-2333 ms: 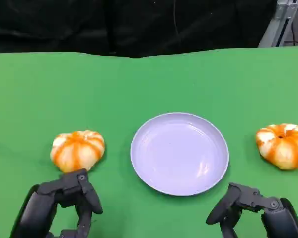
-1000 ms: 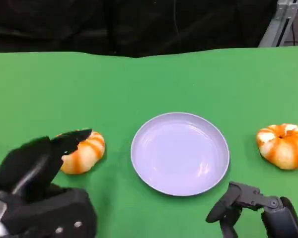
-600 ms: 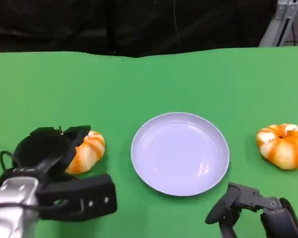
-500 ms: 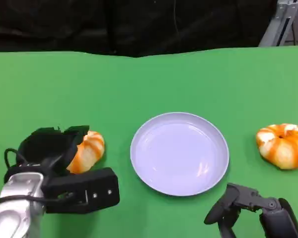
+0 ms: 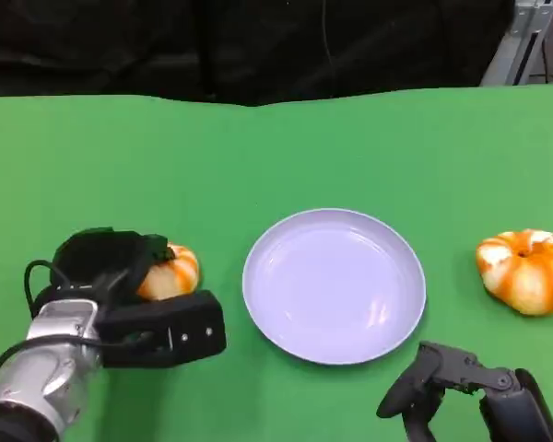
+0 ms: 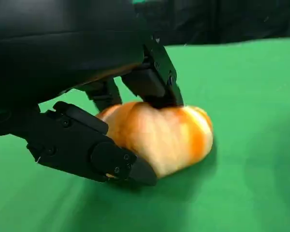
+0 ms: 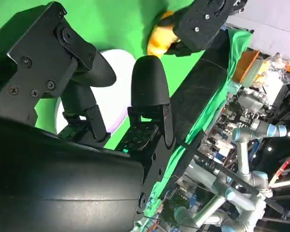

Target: Grasp the bread from the table and place it into the plate.

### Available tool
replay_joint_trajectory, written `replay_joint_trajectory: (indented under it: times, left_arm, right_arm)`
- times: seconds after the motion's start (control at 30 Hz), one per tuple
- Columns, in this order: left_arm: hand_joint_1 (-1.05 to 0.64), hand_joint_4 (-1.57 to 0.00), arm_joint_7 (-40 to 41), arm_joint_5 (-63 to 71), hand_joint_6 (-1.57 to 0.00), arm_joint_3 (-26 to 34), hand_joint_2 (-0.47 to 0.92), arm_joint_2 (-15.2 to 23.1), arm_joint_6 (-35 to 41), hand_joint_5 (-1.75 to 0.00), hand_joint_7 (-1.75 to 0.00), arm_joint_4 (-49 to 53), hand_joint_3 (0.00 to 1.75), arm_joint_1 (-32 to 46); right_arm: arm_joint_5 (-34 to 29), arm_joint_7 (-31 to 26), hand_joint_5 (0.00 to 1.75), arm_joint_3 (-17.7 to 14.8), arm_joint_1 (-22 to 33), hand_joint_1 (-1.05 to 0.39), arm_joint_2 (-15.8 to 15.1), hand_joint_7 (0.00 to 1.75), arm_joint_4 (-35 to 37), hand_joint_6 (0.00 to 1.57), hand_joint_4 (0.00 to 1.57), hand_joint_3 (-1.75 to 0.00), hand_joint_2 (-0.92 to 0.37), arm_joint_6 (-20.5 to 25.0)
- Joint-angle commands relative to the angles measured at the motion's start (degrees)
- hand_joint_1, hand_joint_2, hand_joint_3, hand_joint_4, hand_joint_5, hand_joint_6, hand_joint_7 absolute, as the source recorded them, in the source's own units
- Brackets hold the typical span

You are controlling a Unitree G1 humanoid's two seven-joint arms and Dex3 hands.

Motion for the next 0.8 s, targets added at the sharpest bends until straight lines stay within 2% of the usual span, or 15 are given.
replay_joint_trajectory:
  times: [0.03,0.1,0.17,0.2,0.37,0.53,0.8]
  left_arm:
    - [-0.13,-0.87,2.9,-2.3,-0.67,0.6,0.92,1.7,-4.0,-1.75,-1.69,-2.7,0.17,2.0]
    - [-0.13,-0.88,3.9,-2.4,-0.65,1.0,0.9,2.3,-4.4,-1.75,-1.74,-5.5,0.23,2.6]
    - [-0.14,-0.89,5.4,-2.3,-0.64,1.9,0.58,2.8,-4.7,-1.75,-1.74,-10.1,0.84,3.6]
    - [-0.15,-0.88,6.1,-2.2,-0.64,2.3,0.52,3.0,-4.8,-1.75,-1.74,-12.2,0.97,4.1]
    - [-0.17,-0.87,9.2,-1.4,-0.7,2.9,0.37,2.5,-5.9,-1.75,-1.69,-18.6,1.26,5.1]
    - [-0.18,-0.91,10.9,-0.9,-0.77,2.1,0.28,0.9,-7.4,-1.75,-1.62,-23.0,1.39,5.3]
    - [-0.19,-0.91,9.1,-0.9,-0.8,-0.8,0.24,-4.7,-8.5,-1.75,-1.53,-22.1,1.37,1.9]
  right_arm:
    - [0.3,-0.5,1.51,-0.2,0.1,0.05,-0.1,1.24,-0.4,0.89,0.86,-1.45,-0.21,-0.2]
    - [0.5,-0.4,1.51,-0.3,0.2,0.05,-0.1,1.24,-0.5,0.89,0.86,-1.46,-0.21,0.0]
    - [0.4,-0.3,1.51,-0.4,0.2,0.05,-0.3,1.24,-0.5,0.89,0.86,-1.45,-0.21,0.0]
    - [0.4,-0.3,1.51,-0.4,0.1,0.05,-0.3,1.25,-0.5,0.89,0.86,-1.45,-0.21,-0.1]
    - [0.6,-0.2,1.5,-0.4,0.3,0.06,-0.2,1.25,-0.6,0.89,0.87,-1.45,-0.21,-0.1]
    - [0.4,-0.3,1.5,-0.3,0.2,0.07,-0.2,1.25,-0.7,0.9,0.87,-1.44,-0.21,0.0]
    - [0.7,0.0,1.5,-0.4,0.2,0.08,-0.3,1.25,-0.8,0.89,0.87,-1.45,-0.21,0.2]
